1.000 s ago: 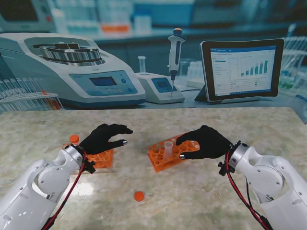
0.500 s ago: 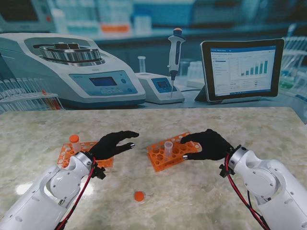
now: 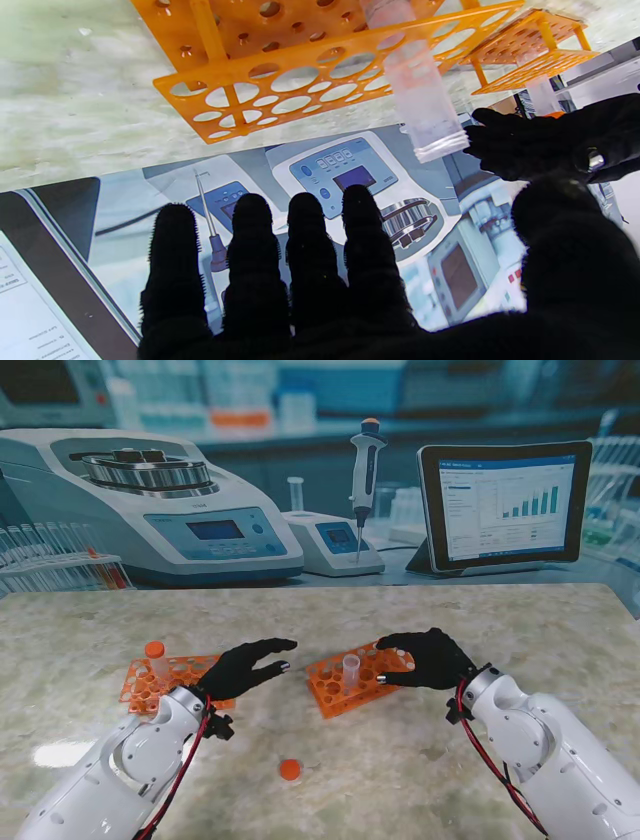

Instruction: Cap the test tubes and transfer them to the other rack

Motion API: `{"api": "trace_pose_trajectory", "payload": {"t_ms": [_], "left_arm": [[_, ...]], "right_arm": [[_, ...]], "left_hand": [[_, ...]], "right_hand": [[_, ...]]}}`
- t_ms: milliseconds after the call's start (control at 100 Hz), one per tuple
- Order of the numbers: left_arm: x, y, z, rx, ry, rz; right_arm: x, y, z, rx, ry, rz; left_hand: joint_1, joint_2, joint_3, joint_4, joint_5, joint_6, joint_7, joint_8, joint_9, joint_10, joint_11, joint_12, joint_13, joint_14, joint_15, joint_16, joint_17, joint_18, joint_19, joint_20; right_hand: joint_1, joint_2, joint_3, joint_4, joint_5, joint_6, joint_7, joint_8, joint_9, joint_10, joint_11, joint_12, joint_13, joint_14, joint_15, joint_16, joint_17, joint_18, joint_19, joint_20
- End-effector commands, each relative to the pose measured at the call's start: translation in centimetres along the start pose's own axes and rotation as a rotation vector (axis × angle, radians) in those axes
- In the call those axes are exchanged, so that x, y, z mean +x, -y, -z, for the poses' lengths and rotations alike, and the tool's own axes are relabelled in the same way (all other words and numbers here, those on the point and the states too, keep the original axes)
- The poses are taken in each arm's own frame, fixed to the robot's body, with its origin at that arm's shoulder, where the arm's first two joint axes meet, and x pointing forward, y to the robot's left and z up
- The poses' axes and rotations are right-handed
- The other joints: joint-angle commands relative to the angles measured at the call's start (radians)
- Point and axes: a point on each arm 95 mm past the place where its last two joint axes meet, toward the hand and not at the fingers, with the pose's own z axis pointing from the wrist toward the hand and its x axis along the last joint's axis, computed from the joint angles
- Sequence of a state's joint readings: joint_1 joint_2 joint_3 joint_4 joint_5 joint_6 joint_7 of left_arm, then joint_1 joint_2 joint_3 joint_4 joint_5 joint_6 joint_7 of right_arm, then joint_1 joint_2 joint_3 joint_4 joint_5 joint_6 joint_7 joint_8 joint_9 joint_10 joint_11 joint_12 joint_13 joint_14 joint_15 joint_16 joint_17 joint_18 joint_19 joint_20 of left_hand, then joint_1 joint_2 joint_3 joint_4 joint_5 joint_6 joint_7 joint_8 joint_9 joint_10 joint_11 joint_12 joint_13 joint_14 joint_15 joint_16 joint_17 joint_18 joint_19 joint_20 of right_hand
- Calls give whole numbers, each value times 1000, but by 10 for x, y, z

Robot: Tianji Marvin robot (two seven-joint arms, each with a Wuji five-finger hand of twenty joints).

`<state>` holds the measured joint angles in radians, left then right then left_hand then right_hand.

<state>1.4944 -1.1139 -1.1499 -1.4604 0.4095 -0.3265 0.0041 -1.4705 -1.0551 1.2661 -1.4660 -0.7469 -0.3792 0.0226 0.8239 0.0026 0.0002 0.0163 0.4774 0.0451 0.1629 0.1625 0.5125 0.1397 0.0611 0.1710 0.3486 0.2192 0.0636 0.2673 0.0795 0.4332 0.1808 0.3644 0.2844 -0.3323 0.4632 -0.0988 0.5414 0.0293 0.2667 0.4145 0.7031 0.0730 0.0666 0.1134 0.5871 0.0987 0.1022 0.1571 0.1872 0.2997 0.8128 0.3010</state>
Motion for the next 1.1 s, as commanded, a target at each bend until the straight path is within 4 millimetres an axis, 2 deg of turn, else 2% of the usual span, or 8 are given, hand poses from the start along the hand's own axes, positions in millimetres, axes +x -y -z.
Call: {"api": "trace_pose_trajectory", "payload": {"t_ms": [0,490,840,1090], "left_arm": [[0,-5,-1,2,6,17],[6,-11,-7,4,-5,41],[4,-11,-6,2,-4,34],[3,-10,-4,3,2,30]], "right_arm": [[-1,6,-3,19,13,-2],[-20,24,-24,-16,55,47],[-23,35,-42,-21,65,57],[-23,38,-47,-33,58,49]], "left_hand": [[-26,48,-18,-20,-1,14,-23,-11,-13,7,-22,-27,26,3,0,-13,-6,22,44,-39],[-22,49,-19,-20,3,15,-22,-12,-9,7,-21,-26,32,-6,3,-9,-10,18,46,-49],[-24,48,-20,-20,6,15,-21,-11,-9,6,-21,-25,30,-11,2,-9,-16,15,43,-54],[-24,49,-19,-20,5,13,-21,-10,-9,5,-21,-25,29,-14,2,-8,-20,11,41,-55]], "right_hand": [[-33,5,26,-4,-39,16,-17,-9,-26,20,-5,-12,-21,6,-17,-16,-7,16,-5,-22],[-56,-26,91,-13,-37,12,-8,-9,-23,18,5,-16,-13,11,-10,-14,-4,18,8,-32],[-78,-37,117,-19,-42,15,-7,-11,-31,21,0,-20,-33,16,-17,-21,-20,20,1,-44],[-94,-46,136,-23,-46,15,-7,-13,-36,21,-3,-22,-42,17,-19,-26,-25,19,-1,-52]]}}
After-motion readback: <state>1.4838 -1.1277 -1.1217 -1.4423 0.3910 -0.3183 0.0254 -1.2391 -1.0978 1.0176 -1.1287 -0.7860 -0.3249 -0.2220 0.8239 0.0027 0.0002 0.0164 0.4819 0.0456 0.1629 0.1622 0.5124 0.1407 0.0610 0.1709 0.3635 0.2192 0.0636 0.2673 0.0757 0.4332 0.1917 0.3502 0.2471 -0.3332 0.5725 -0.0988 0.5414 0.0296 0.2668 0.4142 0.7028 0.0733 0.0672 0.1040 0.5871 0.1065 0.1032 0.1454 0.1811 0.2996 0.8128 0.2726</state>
